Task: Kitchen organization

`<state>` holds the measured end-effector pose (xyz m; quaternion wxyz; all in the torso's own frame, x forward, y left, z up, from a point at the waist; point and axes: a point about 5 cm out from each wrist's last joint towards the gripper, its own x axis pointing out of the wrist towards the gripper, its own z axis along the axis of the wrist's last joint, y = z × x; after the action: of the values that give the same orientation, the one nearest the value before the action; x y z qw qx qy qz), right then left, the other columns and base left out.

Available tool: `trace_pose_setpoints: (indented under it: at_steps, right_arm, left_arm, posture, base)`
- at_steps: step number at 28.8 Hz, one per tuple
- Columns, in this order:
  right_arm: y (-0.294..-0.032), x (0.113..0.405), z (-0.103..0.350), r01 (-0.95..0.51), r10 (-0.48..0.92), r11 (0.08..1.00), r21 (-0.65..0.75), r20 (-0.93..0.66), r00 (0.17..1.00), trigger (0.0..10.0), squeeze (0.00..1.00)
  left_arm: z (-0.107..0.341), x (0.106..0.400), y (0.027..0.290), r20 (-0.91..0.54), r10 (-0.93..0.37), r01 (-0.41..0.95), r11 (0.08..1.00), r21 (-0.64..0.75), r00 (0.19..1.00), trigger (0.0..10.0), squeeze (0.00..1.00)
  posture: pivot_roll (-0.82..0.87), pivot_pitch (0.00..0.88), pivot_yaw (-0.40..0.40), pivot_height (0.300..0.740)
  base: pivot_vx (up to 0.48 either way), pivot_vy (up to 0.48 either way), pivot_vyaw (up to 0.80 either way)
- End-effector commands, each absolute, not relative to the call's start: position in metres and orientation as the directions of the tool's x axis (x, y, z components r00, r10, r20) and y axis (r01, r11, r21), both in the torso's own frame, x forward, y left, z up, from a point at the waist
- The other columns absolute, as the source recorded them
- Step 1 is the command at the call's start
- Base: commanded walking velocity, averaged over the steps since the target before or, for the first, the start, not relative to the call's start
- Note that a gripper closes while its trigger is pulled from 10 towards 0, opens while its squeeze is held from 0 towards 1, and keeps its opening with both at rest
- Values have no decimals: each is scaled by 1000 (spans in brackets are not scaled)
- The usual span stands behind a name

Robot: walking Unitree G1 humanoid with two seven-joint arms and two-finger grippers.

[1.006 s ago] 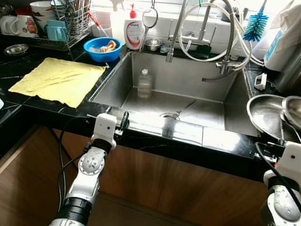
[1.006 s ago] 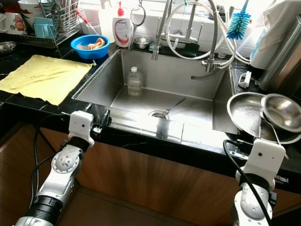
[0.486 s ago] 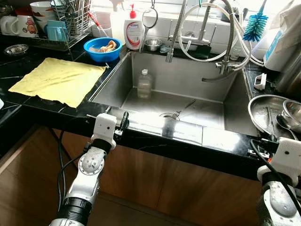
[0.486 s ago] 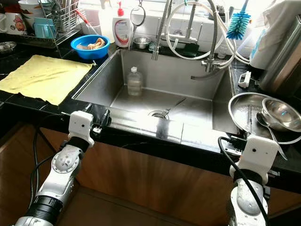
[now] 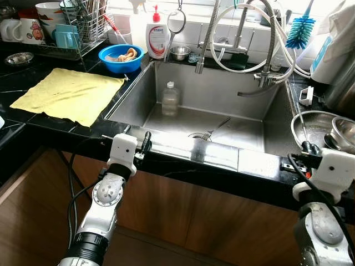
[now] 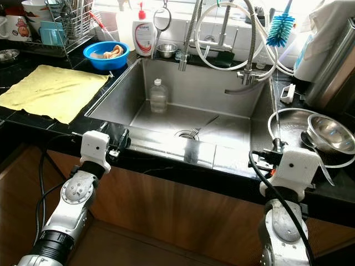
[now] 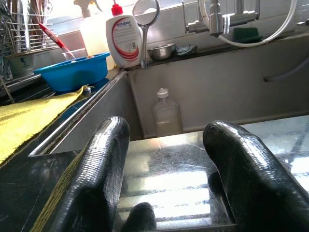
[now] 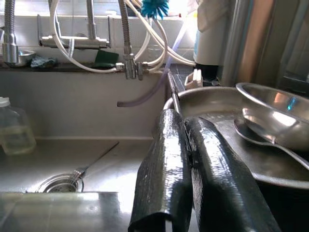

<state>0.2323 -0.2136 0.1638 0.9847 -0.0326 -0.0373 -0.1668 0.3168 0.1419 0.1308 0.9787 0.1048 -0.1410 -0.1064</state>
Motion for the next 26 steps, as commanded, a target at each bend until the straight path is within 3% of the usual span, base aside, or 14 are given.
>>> trace_pose_setpoints:
  at_steps: [1, 8, 12, 16, 26]
  right_arm:
    - [-212, 235, 170, 319, -310, 946, -64, 116, 944, 10000, 0]
    - [-204, 249, 168, 234, -228, 958, -168, 54, 972, 10000, 0]
    - [-189, 273, 166, 66, -75, 970, -235, -28, 997, 10000, 0]
    - [-186, 300, 159, -13, -27, 948, -319, -120, 992, 10000, 0]
    - [-170, 345, 140, -139, 55, 931, -338, -246, 968, 10000, 0]
  left_arm:
    - [126, 317, 142, 229, -242, 182, 950, 253, 943, 10000, 0]
    - [126, 317, 142, 227, -241, 182, 951, 251, 944, 10000, 0]
    - [125, 318, 141, 218, -241, 183, 949, 256, 946, 10000, 0]
    - [125, 319, 140, 215, -240, 182, 949, 258, 947, 10000, 0]
    - [125, 321, 141, 208, -237, 179, 948, 264, 949, 10000, 0]
  posture:
    - [-23, 0, -45, 740]
    - [-29, 0, -38, 740]
    - [-32, 0, -31, 740]
    - [-29, 0, -26, 740]
    - [-10, 0, -20, 740]
  base:
    - [0, 0, 0]
    - [0, 0, 0]
    - [0, 0, 0]
    - [0, 0, 0]
    - [0, 0, 0]
